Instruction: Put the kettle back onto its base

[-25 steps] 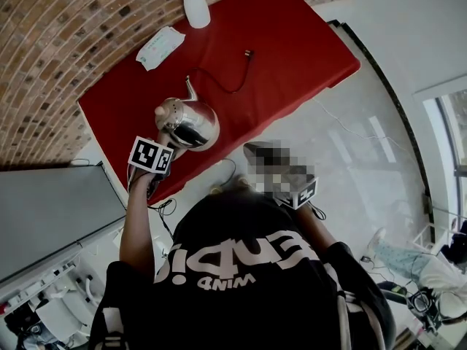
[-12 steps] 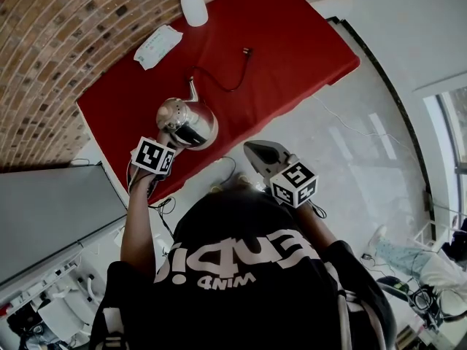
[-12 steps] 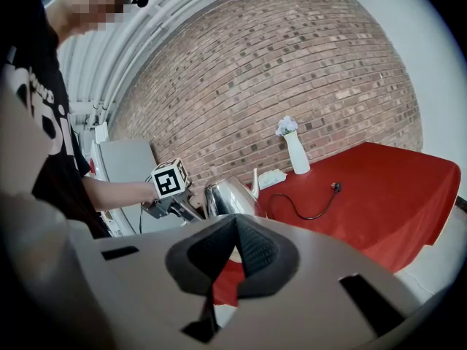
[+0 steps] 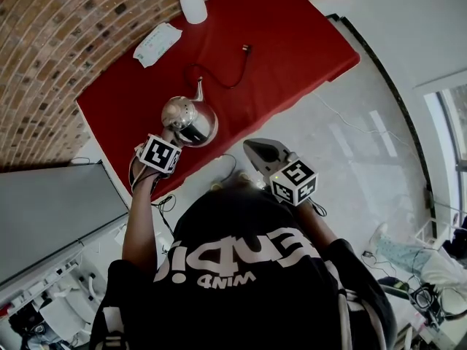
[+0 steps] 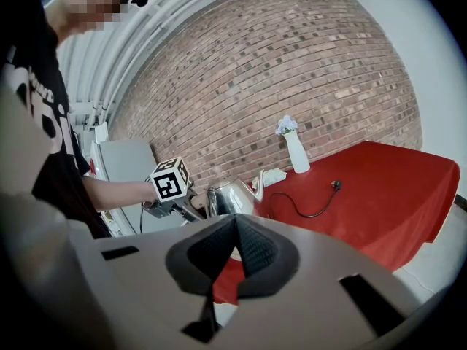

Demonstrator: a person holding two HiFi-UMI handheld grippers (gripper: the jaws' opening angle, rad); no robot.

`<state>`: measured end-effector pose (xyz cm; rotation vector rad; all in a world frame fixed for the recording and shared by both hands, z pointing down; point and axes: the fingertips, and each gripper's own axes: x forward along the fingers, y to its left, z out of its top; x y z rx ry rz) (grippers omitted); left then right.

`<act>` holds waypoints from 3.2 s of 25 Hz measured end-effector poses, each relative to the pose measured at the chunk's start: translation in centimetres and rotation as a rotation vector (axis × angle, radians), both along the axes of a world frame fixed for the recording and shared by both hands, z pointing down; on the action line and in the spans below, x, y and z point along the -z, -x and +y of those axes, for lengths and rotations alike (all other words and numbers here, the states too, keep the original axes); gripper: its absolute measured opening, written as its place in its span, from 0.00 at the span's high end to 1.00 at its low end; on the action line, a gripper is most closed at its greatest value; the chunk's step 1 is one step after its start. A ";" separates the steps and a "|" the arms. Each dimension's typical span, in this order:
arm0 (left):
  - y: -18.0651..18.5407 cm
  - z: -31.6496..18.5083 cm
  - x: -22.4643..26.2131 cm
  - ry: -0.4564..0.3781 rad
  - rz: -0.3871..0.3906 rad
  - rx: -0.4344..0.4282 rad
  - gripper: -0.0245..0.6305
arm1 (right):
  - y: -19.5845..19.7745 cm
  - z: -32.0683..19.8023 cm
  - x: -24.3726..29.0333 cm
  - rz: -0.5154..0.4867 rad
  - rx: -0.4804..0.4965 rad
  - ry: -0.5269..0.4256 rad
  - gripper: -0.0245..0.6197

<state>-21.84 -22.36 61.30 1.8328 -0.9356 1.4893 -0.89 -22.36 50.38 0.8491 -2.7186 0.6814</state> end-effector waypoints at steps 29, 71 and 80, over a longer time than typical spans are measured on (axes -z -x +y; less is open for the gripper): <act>0.4 -0.7 -0.3 -0.062 -0.115 -0.095 0.86 | 0.7 1.4 0.1 -0.011 -0.008 0.008 0.93; -3.4 14.3 12.4 -0.293 0.300 0.094 0.95 | 1.9 10.3 -1.5 0.036 0.181 0.046 0.93; -5.2 30.6 11.2 -0.340 0.434 0.101 0.95 | 3.7 25.6 0.0 0.055 0.181 0.004 0.93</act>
